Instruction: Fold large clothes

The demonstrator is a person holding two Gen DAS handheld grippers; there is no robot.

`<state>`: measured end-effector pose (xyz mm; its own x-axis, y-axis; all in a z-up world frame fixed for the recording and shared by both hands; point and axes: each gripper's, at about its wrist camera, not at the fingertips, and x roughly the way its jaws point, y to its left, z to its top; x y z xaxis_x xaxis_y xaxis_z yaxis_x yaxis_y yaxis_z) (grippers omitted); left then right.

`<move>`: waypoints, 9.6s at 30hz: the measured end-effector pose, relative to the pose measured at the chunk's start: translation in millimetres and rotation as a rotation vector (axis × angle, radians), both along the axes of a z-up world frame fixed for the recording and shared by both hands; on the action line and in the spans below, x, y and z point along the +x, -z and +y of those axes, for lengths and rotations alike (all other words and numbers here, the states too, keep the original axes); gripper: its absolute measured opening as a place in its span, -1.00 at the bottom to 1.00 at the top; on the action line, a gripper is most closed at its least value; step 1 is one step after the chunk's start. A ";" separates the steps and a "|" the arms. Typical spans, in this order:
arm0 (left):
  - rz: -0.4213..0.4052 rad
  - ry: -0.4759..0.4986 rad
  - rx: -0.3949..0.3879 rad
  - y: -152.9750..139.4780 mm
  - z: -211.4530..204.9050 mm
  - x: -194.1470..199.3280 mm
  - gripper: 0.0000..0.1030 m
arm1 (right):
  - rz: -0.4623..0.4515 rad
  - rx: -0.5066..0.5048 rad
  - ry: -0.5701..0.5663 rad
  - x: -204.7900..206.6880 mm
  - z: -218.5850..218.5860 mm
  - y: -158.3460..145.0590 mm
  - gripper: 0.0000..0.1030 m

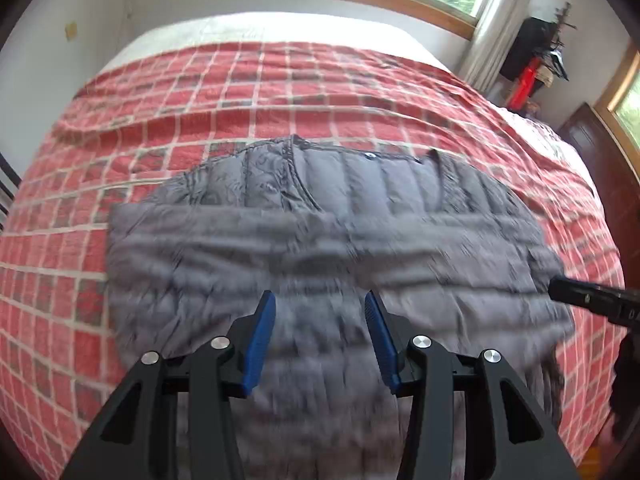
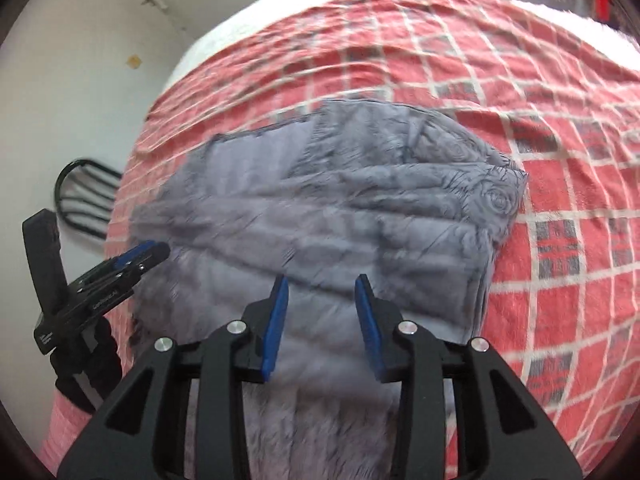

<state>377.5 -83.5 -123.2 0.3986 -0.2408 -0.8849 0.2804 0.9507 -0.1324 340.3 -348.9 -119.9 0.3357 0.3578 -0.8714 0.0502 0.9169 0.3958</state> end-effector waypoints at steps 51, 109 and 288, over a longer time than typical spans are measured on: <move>0.274 -0.263 -0.203 53.8 209.8 -308.0 -0.05 | 0.100 0.149 0.024 -337.3 -6.9 61.6 0.03; 0.010 -0.229 -0.439 -63.6 170.1 -6.8 -0.82 | -0.144 0.356 0.137 -59.6 -102.5 -75.9 -0.82; 0.187 -0.160 -0.187 8.5 202.5 -193.5 -0.47 | 0.096 0.301 0.135 -213.8 -5.2 28.4 -0.48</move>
<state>184.0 119.0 -131.6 0.2785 -0.3534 -0.8930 0.0833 0.9352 -0.3442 126.5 -354.1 -148.3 0.3194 0.5617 -0.7632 0.2131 0.7422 0.6354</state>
